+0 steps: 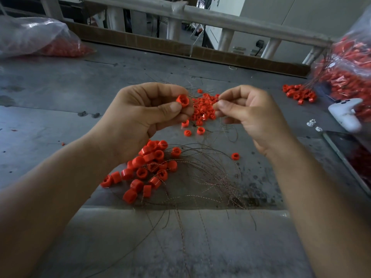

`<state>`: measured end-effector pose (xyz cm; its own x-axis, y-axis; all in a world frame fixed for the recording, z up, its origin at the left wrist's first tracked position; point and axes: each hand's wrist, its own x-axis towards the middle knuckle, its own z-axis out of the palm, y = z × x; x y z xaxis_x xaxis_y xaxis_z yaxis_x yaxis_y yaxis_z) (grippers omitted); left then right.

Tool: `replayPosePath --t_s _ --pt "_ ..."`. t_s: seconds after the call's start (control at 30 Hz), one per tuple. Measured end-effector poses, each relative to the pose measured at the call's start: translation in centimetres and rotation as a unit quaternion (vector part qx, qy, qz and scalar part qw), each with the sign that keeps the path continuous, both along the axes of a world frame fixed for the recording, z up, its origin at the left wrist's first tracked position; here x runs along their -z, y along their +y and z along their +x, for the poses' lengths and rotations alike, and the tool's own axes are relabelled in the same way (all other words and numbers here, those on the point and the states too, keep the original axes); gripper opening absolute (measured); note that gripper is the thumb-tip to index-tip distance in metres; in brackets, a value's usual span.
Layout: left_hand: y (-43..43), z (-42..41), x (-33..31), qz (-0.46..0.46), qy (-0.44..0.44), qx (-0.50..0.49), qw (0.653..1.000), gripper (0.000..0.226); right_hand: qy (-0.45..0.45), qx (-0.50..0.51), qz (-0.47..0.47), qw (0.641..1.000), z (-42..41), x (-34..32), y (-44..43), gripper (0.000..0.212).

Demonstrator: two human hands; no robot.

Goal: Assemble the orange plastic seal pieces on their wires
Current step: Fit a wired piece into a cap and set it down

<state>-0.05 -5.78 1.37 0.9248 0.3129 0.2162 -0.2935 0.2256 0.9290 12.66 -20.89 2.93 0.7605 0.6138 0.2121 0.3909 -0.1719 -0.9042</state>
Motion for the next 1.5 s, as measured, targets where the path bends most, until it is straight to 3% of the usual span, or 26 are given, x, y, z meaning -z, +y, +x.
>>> replayPosePath --t_s 0.07,0.13,0.23,0.47,0.63,0.87,1.23,1.5 --pt "-0.1 -0.1 -0.2 -0.006 0.004 -0.013 1.0 0.023 -0.114 0.084 -0.063 0.988 1.5 0.6 -0.2 0.019" --pt "-0.3 -0.1 -0.3 -0.01 0.007 -0.017 1.0 0.023 -0.172 0.102 -0.119 0.973 2.3 1.4 0.0 0.019" --pt "-0.5 -0.2 -0.5 -0.005 0.009 -0.015 1.0 0.023 -0.209 0.063 -0.177 0.96 2.6 2.9 0.6 0.012" --pt "-0.4 -0.2 -0.4 -0.019 0.011 -0.012 1.0 0.023 -0.29 0.023 -0.232 0.928 2.5 4.0 2.4 0.027" --pt "-0.4 -0.1 -0.4 -0.02 0.014 -0.009 1.0 0.024 -0.315 0.009 -0.26 0.913 2.9 4.5 2.6 0.022" --pt "-0.6 -0.1 -0.2 -0.015 0.016 -0.01 1.0 0.022 -0.32 0.018 -0.251 0.914 3.0 4.7 2.7 0.033" --pt "-0.5 -0.2 -0.3 -0.013 0.019 -0.007 1.0 0.021 -0.3 -0.001 -0.251 0.921 2.7 4.5 2.5 0.004" --pt "-0.4 -0.2 -0.3 -0.004 0.022 -0.004 1.0 0.023 -0.105 0.047 -0.044 0.992 2.5 2.5 1.1 0.018"
